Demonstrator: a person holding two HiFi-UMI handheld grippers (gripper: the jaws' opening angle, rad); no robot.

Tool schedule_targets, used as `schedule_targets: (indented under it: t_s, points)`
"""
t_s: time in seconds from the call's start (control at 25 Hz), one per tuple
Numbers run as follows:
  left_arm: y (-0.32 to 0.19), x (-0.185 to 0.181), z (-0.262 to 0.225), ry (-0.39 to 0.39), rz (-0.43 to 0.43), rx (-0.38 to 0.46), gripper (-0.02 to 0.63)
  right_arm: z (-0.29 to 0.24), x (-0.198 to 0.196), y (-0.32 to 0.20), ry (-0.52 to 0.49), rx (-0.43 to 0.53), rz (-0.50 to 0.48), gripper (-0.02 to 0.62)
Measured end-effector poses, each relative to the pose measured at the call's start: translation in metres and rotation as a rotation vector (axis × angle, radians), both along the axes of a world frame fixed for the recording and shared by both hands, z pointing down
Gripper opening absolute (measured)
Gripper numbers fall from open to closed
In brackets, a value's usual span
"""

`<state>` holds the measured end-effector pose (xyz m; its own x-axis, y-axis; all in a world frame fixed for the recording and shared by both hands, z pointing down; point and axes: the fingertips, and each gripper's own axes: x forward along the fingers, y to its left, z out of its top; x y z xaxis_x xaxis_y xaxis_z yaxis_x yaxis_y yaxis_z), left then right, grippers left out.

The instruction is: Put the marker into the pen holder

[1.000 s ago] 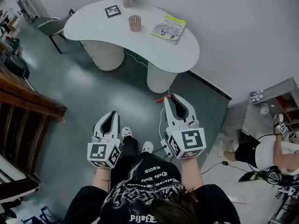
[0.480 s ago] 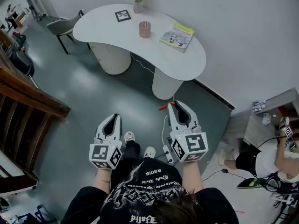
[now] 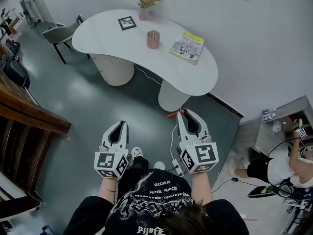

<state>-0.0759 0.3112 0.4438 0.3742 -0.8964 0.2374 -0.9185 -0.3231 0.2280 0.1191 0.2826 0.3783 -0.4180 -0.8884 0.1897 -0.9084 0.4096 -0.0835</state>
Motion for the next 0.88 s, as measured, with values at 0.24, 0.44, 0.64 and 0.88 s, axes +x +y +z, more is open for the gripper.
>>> schedule_targets:
  t_s: [0.24, 0.44, 0.64, 0.88]
  points:
    - [-0.044, -0.031, 0.002, 0.002, 0.046, 0.005, 0.035, 0.003, -0.033, -0.032, 0.008, -0.005, 0.013, 0.087]
    - [-0.069, -0.045, 0.002, 0.002, 0.091, 0.013, 0.035, 0.001, -0.048, -0.051, -0.002, 0.006, 0.056, 0.087]
    - [-0.078, -0.055, 0.002, 0.010, 0.106, 0.018, 0.035, 0.003, -0.057, -0.056, -0.006, 0.004, 0.069, 0.087]
    - [-0.085, -0.063, 0.005, 0.013, 0.080, 0.007, 0.035, 0.001, -0.065, -0.072, -0.026, 0.011, 0.045, 0.087]
